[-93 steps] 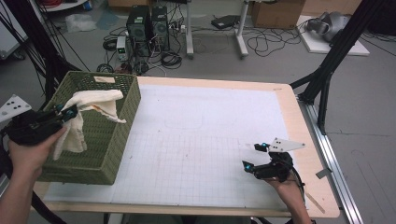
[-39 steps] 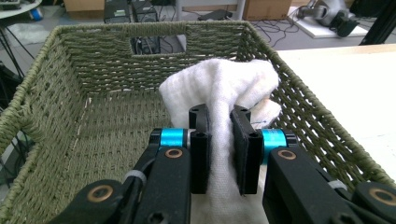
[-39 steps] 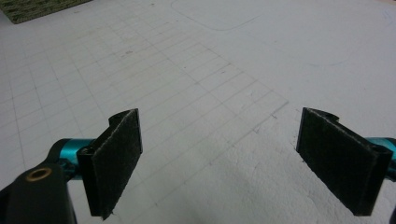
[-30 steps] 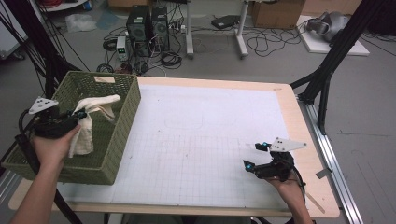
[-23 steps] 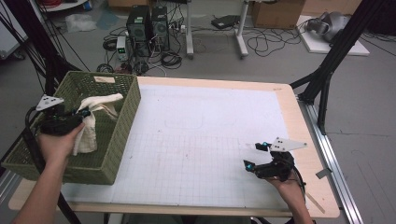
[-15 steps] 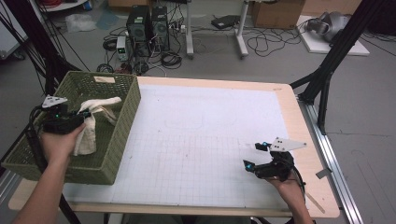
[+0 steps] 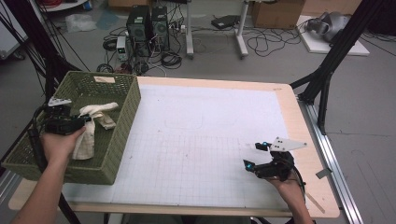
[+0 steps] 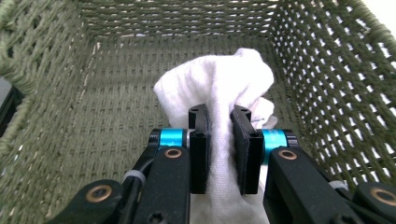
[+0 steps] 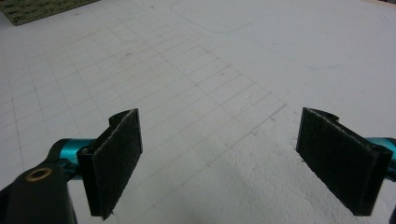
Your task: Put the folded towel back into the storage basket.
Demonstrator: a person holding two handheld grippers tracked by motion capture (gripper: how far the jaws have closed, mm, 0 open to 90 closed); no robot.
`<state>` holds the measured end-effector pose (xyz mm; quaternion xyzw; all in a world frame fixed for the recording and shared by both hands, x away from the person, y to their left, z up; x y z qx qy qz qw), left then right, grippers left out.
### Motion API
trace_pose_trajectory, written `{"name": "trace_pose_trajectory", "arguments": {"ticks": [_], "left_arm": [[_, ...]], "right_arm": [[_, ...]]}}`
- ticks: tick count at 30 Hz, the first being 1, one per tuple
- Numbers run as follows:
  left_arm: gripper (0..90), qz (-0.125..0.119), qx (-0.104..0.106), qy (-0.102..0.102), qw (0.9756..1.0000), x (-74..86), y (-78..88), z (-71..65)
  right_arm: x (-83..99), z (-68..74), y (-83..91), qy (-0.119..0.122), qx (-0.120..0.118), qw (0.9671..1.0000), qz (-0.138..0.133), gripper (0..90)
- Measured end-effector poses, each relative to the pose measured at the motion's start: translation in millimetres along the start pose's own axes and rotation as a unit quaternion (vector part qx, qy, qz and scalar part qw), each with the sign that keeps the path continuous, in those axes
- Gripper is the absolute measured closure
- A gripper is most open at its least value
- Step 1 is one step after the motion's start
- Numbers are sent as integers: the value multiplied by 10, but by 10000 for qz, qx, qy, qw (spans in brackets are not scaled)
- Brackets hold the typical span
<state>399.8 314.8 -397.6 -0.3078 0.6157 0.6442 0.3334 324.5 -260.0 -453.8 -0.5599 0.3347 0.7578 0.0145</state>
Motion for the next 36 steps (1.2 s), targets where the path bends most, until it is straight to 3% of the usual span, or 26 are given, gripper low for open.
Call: {"name": "trace_pose_trajectory", "arguments": {"ticks": [8, 15, 17, 21, 24, 30, 36], "left_arm": [[786, -317, 145, 148, 9993, -68, 20, -24], [786, -595, 317, 573, 9961, -145, -8, -47], [785, -536, 331, 618, 9961, -137, -34, -57], [785, -103, 67, 316, 9994, -51, -80, -33], [786, 97, -91, 144, 9998, -7, -82, 6], [785, -366, 285, 339, 9983, -110, -8, -42], [785, -598, 344, 623, 9957, -168, -18, -67]], "right_arm": [[0, 0, -5, 14, -4, 10000, 8, 137], [2, 1, -8, 12, -13, 10000, 17, 136], [4, 8, -15, 3, -30, 10000, 30, 137], [2, 8, -21, 37, -29, 10000, 34, 137], [2, 6, -20, 16, -32, 10000, 30, 137], [1, 7, -31, 16, -29, 10000, 48, 137], [2, 16, -28, -4, -35, 10000, 48, 137]]}}
Point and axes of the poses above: each handheld gripper's, and its own axes: y roughly backward along the jaws, x roughly out of its underside, z roughly to its left, the point moved 7 cm from there along -y, roughly forward along the jaws, and after that the axes turned 9 degrees about -x, right-handed, at the moved point
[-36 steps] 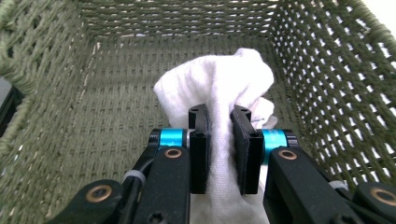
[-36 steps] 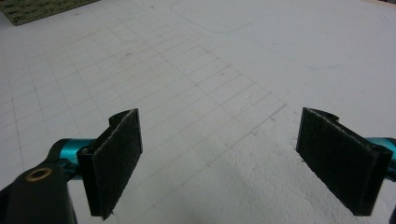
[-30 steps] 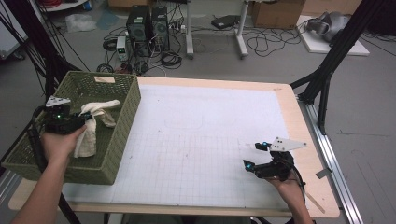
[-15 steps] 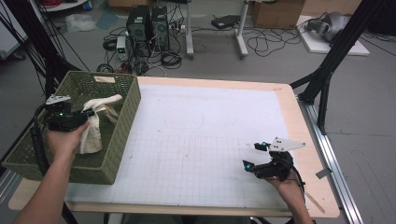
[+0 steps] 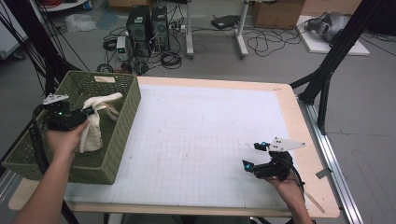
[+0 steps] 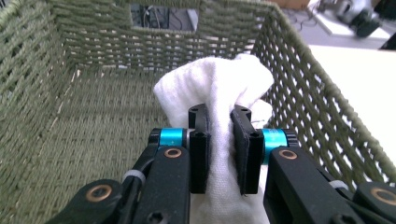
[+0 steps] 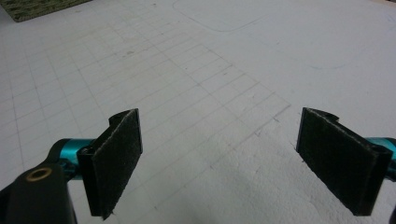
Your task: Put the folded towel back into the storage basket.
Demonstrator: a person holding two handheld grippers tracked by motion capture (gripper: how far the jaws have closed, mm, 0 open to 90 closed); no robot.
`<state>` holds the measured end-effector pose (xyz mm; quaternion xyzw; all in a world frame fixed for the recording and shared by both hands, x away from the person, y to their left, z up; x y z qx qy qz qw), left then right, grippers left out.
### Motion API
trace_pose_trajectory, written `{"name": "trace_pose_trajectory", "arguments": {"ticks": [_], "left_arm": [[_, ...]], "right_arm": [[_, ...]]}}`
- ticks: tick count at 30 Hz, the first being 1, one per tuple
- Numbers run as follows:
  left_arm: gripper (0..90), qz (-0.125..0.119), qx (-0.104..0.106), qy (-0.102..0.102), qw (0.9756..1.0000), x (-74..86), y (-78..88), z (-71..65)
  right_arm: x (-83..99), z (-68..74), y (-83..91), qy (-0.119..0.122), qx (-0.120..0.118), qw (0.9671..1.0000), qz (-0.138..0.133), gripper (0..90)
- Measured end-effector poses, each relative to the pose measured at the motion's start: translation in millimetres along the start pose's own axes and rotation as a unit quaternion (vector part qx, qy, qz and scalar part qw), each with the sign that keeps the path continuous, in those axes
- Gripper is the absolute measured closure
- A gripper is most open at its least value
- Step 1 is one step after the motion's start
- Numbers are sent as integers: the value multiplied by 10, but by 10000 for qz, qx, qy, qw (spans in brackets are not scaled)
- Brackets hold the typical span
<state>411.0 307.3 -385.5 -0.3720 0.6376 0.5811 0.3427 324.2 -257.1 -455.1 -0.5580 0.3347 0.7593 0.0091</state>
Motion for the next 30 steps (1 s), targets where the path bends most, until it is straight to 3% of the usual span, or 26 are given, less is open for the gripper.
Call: {"name": "trace_pose_trajectory", "arguments": {"ticks": [7, 10, 12, 15, 18, 22, 28, 30], "left_arm": [[783, -108, 30, 158, 9998, -22, -22, 0], [783, 220, -162, 39, 9996, 45, -64, 25], [782, 548, -311, -96, 9980, 119, -94, 49], [781, 830, -435, -305, 9951, 175, -103, 76], [781, 1145, -519, -581, 9904, 233, -113, 88], [778, 1513, -470, -844, 9838, 309, -127, 87], [775, 1811, -287, -1035, 9776, 379, -161, 48], [770, 1953, -229, -1141, 9738, 412, -188, 31]], "right_arm": [[3, 1, -25, 39, -33, 10000, 38, 137], [1, 5, -33, 61, -41, 10000, 39, 137], [1, 9, -32, 72, -49, 10000, 40, 137], [-2, 9, -26, 44, -47, 10000, 20, 137], [-5, 9, -29, 58, -45, 10000, 15, 138], [-9, 14, -36, 88, -52, 9999, 22, 138], [-14, 16, -37, 78, -46, 10000, 11, 138], [-12, 22, -37, 78, -51, 10000, 21, 138]]}}
Point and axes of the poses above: each handheld gripper's, and its own axes: y roughly backward along the jaws, x roughly out of its underside, z roughly to its left, the point moved 7 cm from there along -y, roughly forward along the jaws, and after that the axes turned 9 degrees about -x, right-handed, at the moved point
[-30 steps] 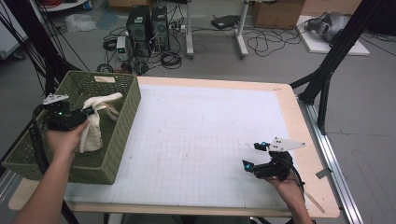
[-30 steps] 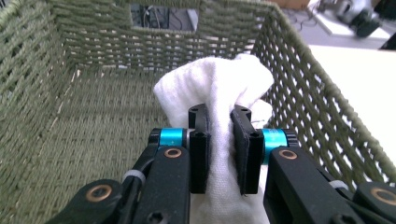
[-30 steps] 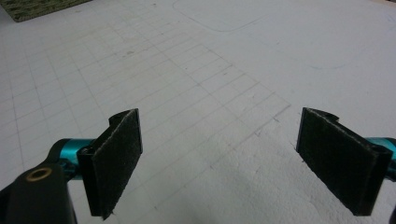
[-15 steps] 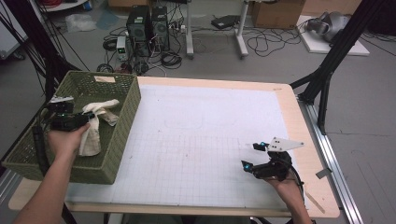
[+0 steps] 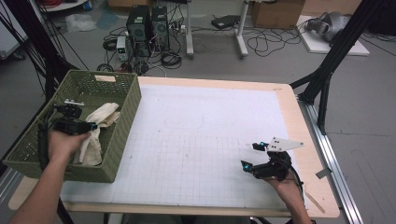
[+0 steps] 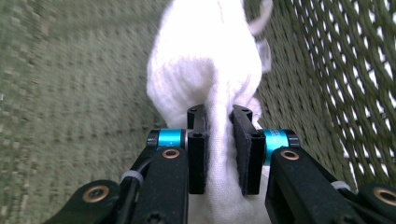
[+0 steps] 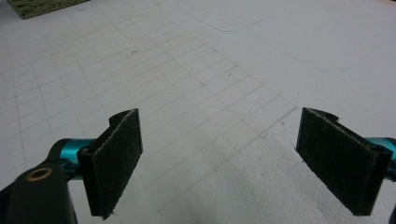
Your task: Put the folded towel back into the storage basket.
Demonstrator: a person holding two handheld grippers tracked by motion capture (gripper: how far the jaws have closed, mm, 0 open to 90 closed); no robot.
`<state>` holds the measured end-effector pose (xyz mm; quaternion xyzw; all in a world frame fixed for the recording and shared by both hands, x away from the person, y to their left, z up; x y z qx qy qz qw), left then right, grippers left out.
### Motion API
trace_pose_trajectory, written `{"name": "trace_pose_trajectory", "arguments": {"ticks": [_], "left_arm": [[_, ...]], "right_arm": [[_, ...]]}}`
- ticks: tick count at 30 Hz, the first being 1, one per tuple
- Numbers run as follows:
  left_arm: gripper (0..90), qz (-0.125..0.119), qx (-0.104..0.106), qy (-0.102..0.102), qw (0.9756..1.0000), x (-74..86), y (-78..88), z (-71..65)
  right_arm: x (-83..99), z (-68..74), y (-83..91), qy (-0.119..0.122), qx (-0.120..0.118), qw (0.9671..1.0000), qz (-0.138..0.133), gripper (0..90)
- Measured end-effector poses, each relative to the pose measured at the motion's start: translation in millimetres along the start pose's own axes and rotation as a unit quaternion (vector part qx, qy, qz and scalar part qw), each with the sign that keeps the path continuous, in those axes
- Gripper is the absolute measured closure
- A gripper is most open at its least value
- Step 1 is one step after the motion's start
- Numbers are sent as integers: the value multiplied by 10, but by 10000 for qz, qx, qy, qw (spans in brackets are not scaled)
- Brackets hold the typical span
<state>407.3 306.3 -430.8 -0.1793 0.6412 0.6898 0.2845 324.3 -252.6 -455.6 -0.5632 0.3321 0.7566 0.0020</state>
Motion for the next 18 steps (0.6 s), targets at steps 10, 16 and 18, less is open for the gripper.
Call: {"name": "trace_pose_trajectory", "arguments": {"ticks": [10, 16, 18], "left_arm": [[669, 284, 210, -185, 9992, 31, -70, -50], [581, 222, 518, -268, 9981, 29, -5, -127], [578, 241, 532, -323, 9978, 42, 10, -148]], "right_arm": [[1, -4, 7, -6, -6, 10000, -11, 138], [2, 9, 15, -39, -7, 10000, -3, 138], [-3, -1, 19, 2, 8, 10000, -36, 138]]}}
Point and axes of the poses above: each handheld gripper's, and its own axes: y roughly backward along the jaws, x roughly out of its underside, z roughly to its left, the point moved 7 cm from there along -y, roughly forward along the jaws, and after that the axes turned 9 degrees about -x, right-handed, at the moved point
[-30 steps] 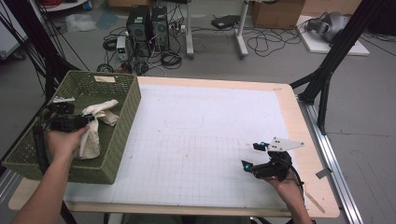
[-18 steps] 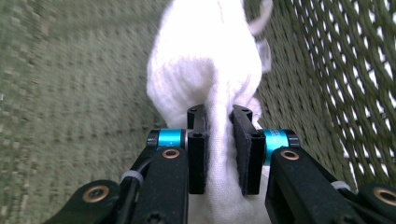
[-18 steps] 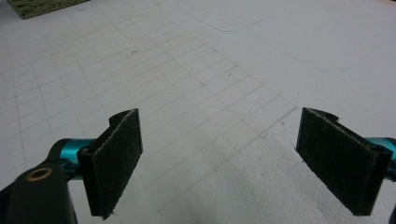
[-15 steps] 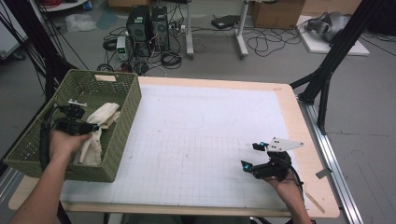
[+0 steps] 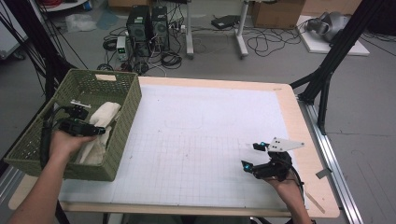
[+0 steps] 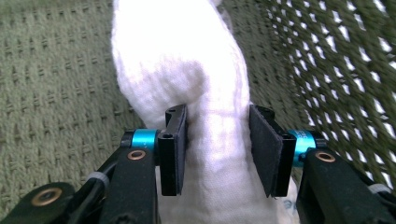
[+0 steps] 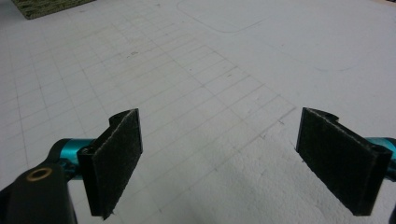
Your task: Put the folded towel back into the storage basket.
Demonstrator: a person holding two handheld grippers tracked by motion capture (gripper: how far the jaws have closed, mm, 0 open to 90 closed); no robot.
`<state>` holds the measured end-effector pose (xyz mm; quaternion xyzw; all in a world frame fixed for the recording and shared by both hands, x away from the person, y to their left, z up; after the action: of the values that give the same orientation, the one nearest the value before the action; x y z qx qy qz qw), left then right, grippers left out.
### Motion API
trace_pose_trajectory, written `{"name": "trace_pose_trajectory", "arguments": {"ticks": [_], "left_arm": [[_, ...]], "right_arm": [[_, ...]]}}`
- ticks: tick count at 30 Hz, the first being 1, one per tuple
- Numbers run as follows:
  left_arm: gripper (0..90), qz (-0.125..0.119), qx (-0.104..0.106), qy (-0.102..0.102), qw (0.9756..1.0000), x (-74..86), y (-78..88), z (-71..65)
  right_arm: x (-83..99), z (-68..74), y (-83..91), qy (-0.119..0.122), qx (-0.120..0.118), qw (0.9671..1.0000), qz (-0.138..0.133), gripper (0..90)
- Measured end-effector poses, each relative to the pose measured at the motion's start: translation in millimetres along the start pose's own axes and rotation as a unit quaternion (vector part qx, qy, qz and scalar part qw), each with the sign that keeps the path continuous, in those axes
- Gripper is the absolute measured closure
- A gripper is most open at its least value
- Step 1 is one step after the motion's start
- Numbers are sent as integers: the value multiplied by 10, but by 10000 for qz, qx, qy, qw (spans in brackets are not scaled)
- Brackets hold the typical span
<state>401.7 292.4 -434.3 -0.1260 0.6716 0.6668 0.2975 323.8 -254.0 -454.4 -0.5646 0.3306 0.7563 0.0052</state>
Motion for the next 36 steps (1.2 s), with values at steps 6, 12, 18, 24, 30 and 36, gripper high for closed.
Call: {"name": "trace_pose_trajectory", "arguments": {"ticks": [6, 12, 18, 24, 30, 36], "left_arm": [[572, 164, -38, -116, 9998, 69, 4, -20], [645, 292, -386, -126, 9987, 93, -18, 27], [552, -75, -98, -97, 9999, 24, 52, -1], [508, -128, 11, -31, 9999, -30, 149, 30], [642, 226, 51, -194, 9995, 54, 72, 56], [721, 425, 220, -310, 9984, 76, -9, 37]], "right_arm": [[2, 12, 10, -7, -1, 10000, 2, 138], [3, 16, 35, 5, 14, 10000, -30, 138], [-1, 9, 52, -22, 23, 10000, -62, 138], [-2, 16, 34, 14, 28, 10000, -25, 138], [-4, 13, 27, -9, 25, 10000, -29, 138], [-4, 6, 24, -10, 31, 10000, -26, 138]]}}
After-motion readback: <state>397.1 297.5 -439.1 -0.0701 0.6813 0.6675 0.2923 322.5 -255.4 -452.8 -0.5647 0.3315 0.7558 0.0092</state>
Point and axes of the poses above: each handheld gripper's, and its own axes: y roughly backward along the jaws, x roughly out of its underside, z roughly to its left, the point moved 7 cm from there along -y, roughly forward along the jaws, and after that the axes turned 9 degrees about -x, right-handed, at the moved point
